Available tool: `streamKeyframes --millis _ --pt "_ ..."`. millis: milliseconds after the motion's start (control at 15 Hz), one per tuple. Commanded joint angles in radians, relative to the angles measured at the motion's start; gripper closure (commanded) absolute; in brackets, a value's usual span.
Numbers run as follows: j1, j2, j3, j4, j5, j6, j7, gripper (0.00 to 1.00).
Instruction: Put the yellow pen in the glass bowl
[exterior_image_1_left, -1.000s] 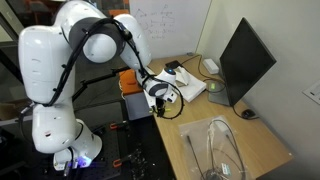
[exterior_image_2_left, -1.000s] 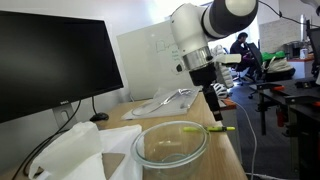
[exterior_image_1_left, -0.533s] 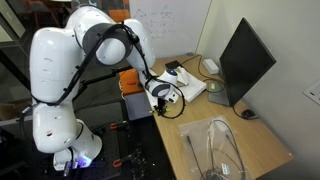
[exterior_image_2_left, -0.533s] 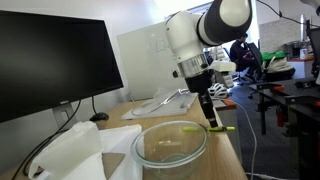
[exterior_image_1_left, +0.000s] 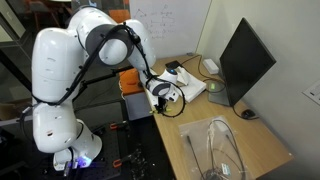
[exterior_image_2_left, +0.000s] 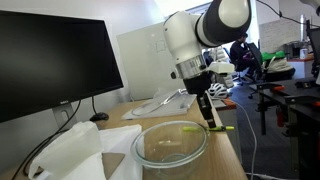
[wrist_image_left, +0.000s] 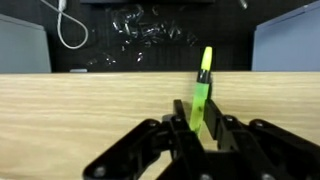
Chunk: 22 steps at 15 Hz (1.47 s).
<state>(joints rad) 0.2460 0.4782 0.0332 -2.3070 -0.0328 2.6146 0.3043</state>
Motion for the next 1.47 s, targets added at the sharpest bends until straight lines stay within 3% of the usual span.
streamKeyframes --millis 0,67,200,267,400,667,933,1200,1400 --pt "0.017 0.017 -0.009 0.018 -0.008 -0.013 0.028 0.42" --pt "0.017 0.021 -0.009 0.019 -0.006 -0.014 0.028 0.38" --pt "0.019 0.027 -0.011 0.023 -0.006 -0.014 0.031 0.41" --pt "0.020 0.031 -0.012 0.025 -0.007 -0.012 0.033 0.64" --pt "0.022 0.033 -0.012 0.028 -0.006 -0.012 0.035 0.68" --pt "0.025 0.029 -0.009 0.028 -0.002 -0.009 0.034 0.98" --pt "0.028 0.019 -0.018 0.034 0.004 -0.009 0.063 0.95" --pt "0.043 -0.026 -0.060 0.062 0.015 -0.063 0.197 0.95" --pt "0.032 -0.074 -0.037 0.088 0.040 -0.056 0.215 0.95"
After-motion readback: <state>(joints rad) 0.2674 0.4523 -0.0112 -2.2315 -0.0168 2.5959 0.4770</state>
